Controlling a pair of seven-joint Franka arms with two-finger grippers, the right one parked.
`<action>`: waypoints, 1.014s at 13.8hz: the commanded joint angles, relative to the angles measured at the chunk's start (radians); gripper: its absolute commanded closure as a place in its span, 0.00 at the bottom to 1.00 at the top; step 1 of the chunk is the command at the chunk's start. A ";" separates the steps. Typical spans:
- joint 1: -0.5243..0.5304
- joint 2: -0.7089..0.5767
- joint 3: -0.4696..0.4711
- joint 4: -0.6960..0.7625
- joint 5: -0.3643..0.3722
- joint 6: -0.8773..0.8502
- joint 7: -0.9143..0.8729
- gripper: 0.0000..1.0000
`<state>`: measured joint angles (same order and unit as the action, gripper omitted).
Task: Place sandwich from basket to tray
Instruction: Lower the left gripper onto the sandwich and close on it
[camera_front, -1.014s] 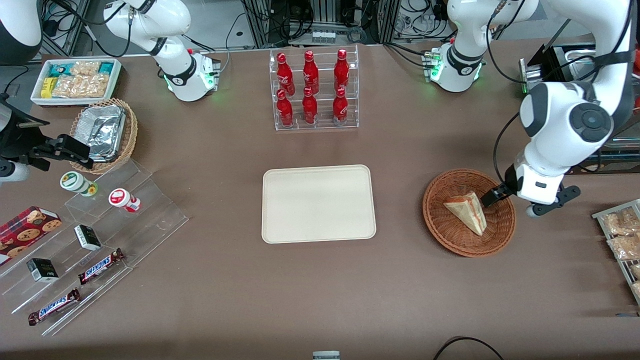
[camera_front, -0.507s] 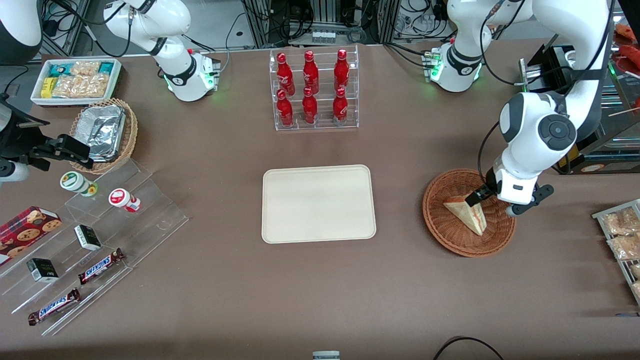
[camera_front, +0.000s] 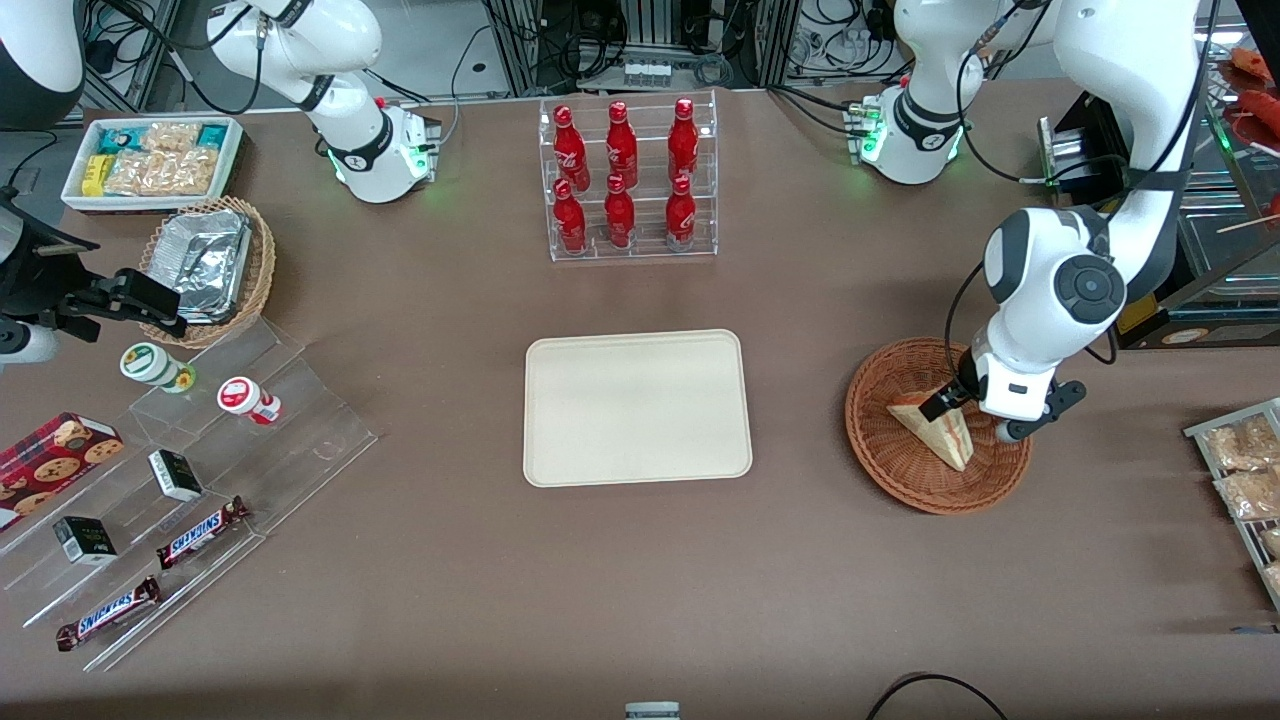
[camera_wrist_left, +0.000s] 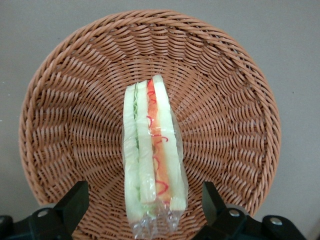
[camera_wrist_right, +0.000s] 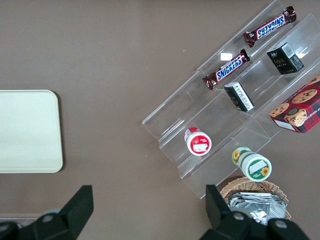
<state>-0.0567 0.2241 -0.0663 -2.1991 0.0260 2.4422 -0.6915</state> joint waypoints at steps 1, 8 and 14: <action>-0.006 0.024 0.002 -0.008 0.003 0.035 -0.036 0.00; -0.006 0.050 0.002 -0.008 0.002 0.035 -0.061 0.50; -0.034 0.047 0.002 0.042 0.003 0.006 -0.089 0.96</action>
<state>-0.0804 0.2762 -0.0672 -2.1866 0.0259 2.4609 -0.7508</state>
